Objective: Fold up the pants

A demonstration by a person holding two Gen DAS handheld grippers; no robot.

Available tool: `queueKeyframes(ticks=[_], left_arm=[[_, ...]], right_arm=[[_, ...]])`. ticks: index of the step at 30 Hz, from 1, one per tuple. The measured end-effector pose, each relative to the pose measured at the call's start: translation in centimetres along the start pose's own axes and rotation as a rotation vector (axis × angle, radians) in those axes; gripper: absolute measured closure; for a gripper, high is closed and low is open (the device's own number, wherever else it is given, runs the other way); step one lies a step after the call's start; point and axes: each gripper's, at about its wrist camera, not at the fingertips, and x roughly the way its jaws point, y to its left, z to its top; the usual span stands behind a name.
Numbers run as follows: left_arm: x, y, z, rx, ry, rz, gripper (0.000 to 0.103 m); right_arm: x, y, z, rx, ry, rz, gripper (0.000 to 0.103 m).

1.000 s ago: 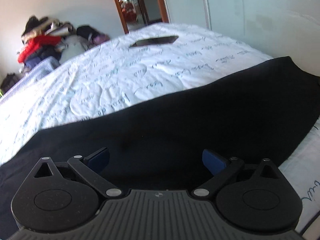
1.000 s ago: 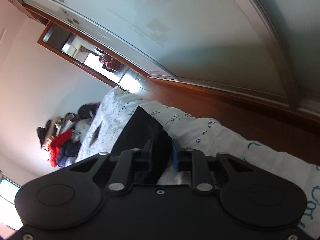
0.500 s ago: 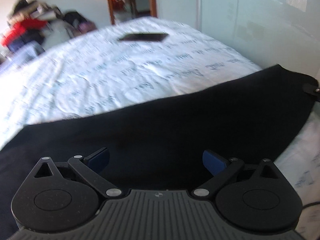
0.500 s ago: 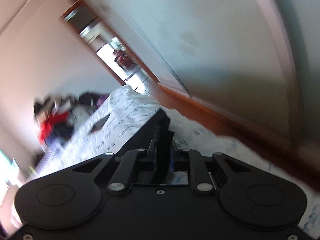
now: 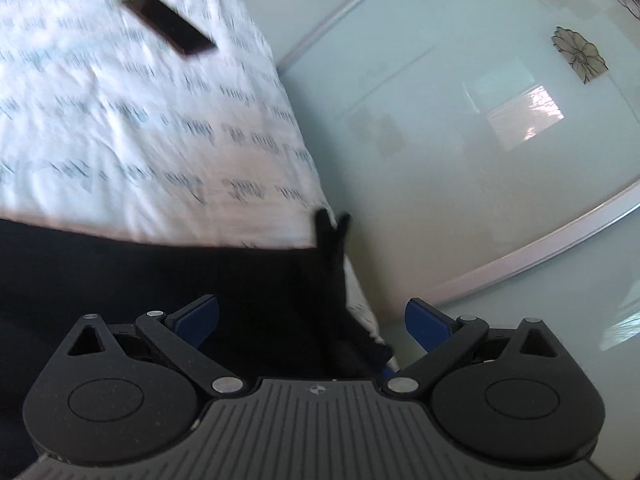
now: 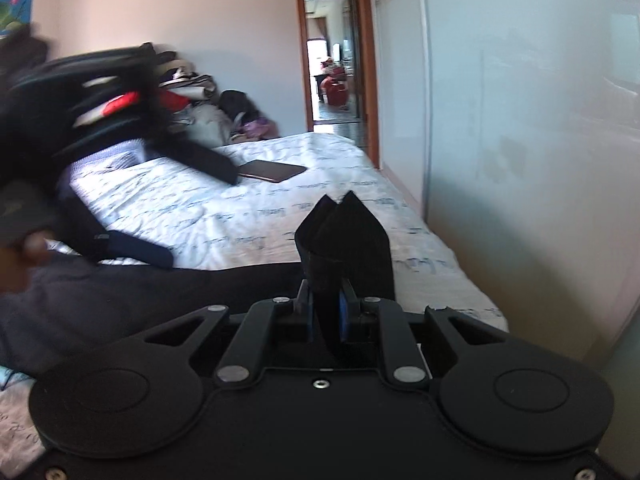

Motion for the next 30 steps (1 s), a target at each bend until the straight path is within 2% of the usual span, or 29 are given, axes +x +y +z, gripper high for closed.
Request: queueKeyframes(ticks=[2, 5, 7, 9, 11, 15, 18, 22, 24, 30], left_arm=[[1.5, 0.9, 0.2, -0.080, 0.046, -0.035, 0.003], [2.2, 2.6, 0.1, -0.198, 0.044, -0.119, 0.006], [1.9, 3.2, -0.2, -0.212, 0.047, -0.144, 0.024], [1.7, 3.3, -0.2, -0.196, 0.061, -0.111, 0.073], [1.2, 3.4, -0.5, -0.173, 0.045, -0.058, 0.094], [-0.8, 3.5, -1.1, -0.114, -0.013, -0.013, 0.099], [-2.7, 2.3, -1.9, 0.010, -0.070, 0.075, 0.099], [-6.5, 2.1, -3.8, 0.172, -0.154, 0.202, 0.099], [-8.5, 3.1, -4.2, 0.183, -0.171, 0.260, 0.098], [-13.2, 7.4, -4.0, 0.118, -0.206, 0.448, 0.098]], right_arm=[[-0.3, 1.2, 0.1, -0.031, -0.004, 0.032, 0.089], [-1.2, 3.2, -0.1, -0.135, -0.003, 0.046, 0.089], [-1.5, 3.9, -0.4, -0.178, 0.004, 0.046, 0.089], [-1.5, 4.2, -0.6, -0.190, 0.015, 0.051, 0.089], [-1.4, 4.5, -0.5, -0.182, 0.017, 0.062, 0.089], [-1.3, 5.3, -0.3, -0.176, 0.014, 0.097, 0.089], [-1.4, 6.8, -0.2, -0.187, 0.011, 0.131, 0.089], [-1.7, 8.7, -0.1, -0.178, 0.007, 0.227, 0.089], [-1.1, 10.2, -0.3, -0.180, 0.009, 0.286, 0.089], [1.5, 15.4, -1.1, -0.186, 0.046, 0.470, 0.089]])
